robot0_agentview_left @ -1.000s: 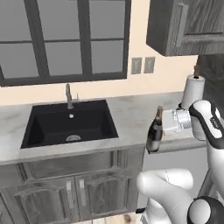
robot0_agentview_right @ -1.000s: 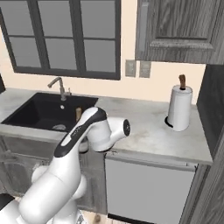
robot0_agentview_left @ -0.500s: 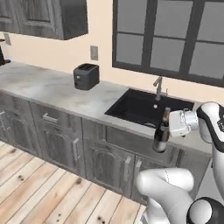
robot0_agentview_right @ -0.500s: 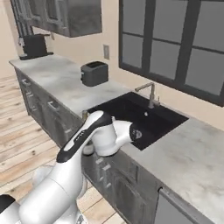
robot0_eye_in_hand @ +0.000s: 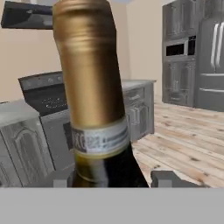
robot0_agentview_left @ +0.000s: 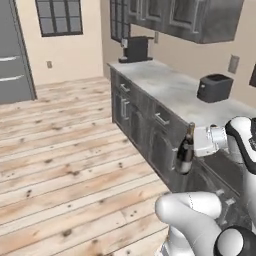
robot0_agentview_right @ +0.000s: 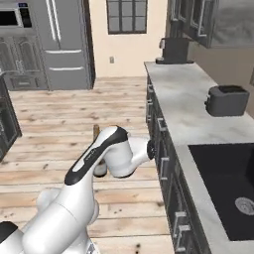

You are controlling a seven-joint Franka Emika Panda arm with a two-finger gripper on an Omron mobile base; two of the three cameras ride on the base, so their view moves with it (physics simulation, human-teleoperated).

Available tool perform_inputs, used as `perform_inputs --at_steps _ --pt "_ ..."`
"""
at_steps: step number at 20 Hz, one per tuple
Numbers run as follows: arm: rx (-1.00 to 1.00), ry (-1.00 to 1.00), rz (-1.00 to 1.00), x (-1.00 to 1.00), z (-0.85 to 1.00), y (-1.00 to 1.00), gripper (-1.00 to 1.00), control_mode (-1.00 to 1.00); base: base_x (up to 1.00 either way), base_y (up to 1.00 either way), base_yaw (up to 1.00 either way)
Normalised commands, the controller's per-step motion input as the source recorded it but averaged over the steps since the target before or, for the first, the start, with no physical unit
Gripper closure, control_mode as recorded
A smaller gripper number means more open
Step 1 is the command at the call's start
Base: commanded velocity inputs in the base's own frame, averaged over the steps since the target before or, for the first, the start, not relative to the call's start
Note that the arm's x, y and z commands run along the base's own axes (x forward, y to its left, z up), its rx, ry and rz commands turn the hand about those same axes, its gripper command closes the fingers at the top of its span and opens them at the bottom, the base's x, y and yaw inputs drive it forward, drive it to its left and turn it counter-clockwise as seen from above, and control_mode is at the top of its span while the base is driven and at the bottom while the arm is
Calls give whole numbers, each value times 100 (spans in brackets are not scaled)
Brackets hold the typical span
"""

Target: There is a wine glass and glass cup on the dining counter. Place the wine bottle next to the wine glass and the juice bottle next to the glass cup.

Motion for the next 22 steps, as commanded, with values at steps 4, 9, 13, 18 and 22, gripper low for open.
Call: perform_inputs --at_steps 4,9,13,18,22 --pt "0 0 0 0 0 0 100 100 -8 0 100" --pt "0 0 0 0 0 0 100 100 0 0 99" --pt "0 0 0 0 0 0 100 100 37 0 78" --pt "0 0 0 0 0 0 100 100 65 -3 49" --pt "0 0 0 0 0 0 100 100 78 -14 28"
